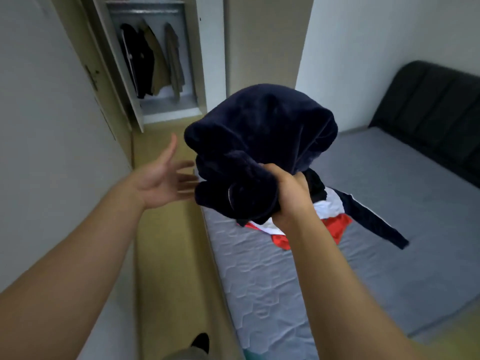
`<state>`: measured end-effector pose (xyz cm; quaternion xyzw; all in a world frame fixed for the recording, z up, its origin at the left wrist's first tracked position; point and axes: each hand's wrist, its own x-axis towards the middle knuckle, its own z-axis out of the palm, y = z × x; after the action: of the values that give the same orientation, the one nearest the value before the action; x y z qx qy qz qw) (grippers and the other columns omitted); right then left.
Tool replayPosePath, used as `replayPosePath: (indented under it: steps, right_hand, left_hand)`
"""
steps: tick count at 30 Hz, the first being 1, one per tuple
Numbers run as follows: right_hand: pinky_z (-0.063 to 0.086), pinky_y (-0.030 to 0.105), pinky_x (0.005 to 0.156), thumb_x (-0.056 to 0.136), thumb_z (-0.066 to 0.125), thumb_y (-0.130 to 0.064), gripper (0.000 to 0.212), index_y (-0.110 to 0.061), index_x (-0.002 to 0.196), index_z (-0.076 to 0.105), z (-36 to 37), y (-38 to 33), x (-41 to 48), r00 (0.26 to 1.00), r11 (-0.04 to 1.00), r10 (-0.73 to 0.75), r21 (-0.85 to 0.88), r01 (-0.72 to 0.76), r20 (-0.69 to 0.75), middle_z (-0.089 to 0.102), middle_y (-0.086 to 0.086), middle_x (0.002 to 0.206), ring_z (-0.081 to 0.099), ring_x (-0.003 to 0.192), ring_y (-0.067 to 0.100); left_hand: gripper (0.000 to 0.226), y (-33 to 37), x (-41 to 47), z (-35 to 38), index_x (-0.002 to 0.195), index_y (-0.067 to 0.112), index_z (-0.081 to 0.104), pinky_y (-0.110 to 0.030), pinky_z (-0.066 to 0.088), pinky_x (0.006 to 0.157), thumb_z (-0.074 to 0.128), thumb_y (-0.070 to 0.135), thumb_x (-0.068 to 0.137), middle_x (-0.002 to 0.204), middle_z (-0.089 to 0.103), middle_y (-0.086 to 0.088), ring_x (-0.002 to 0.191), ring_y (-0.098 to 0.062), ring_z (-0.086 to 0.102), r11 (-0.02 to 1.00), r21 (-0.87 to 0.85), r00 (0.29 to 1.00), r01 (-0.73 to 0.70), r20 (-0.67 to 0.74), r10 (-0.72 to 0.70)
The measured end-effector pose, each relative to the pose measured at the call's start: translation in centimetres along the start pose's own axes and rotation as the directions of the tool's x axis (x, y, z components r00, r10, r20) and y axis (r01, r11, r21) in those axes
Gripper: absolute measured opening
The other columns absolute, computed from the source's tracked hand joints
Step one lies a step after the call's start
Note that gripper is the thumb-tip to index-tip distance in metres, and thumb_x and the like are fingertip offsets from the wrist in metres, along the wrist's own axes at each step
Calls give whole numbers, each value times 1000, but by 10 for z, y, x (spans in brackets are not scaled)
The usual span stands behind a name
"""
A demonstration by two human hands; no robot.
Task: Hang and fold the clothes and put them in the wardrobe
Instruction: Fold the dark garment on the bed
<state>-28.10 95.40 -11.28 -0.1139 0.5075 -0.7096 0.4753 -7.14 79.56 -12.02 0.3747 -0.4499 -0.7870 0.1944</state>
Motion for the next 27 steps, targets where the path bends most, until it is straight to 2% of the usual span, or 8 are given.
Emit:
replayPosePath:
  steps: [3,6,9,14,17,19,23,27]
  right_hand:
    - [62,46,67,57,88,-25,69,-27,113,48,36,-3,12,992,974,-99,-197,112,74,69,3,110,75,88,26]
    - [62,45,78,55,89,-29,69,-30,111,49,80,-2,31,968,934,-179,-280,224,176,68,-1,113,73,96,24]
    - [62,42,82,55,90,-28,70,-30,114,52,129,1,59,922,900,-232,-291,324,309,71,-5,112,73,98,20]
    - [60,43,85,59,93,-21,71,-25,119,56,219,-3,119,771,848,-198,-288,444,605,73,-3,116,72,104,22]
    - [60,43,84,61,92,-15,70,-17,120,54,268,-7,155,700,854,-154,-262,450,698,72,5,118,71,106,28]
    - [60,38,82,62,90,-11,68,-17,121,56,295,-7,177,672,869,-139,-237,435,727,72,7,119,71,107,29]
    - [59,33,83,63,87,-8,67,-21,123,60,334,-1,223,645,891,-111,-212,401,756,71,7,122,69,111,28]
    - [60,32,80,62,90,-13,71,-23,125,59,363,8,278,638,900,-66,-231,370,767,72,6,121,70,109,28]
  left_hand:
    - [99,60,-7,-14,141,18,59,-49,38,111,44,91,75,147,53,-16,134,-35,52,986,-10,977,-166,132,166]
    - [83,96,-7,-30,134,17,65,-43,51,102,57,79,80,143,58,-13,129,-31,58,967,36,954,-252,177,242]
    - [71,111,4,-72,116,19,77,-35,59,84,85,65,63,130,67,-11,116,-27,67,959,80,957,-271,127,260]
    - [74,127,39,-167,99,26,82,-29,60,77,92,68,40,112,76,-1,103,-17,72,950,-12,937,-313,159,311]
    - [78,139,67,-205,93,31,83,-28,60,74,90,74,28,107,77,2,98,-14,74,921,-95,916,-377,109,386]
    - [81,153,84,-223,98,31,82,-31,60,76,89,75,30,111,76,1,102,-17,73,910,-141,907,-391,113,407]
    - [87,179,119,-255,110,27,79,-34,58,86,88,75,38,125,71,-4,114,-21,68,905,-218,913,-364,110,394]
    - [90,196,161,-284,110,23,79,-36,58,87,90,72,36,126,70,-6,115,-23,68,906,-293,937,-305,80,341]
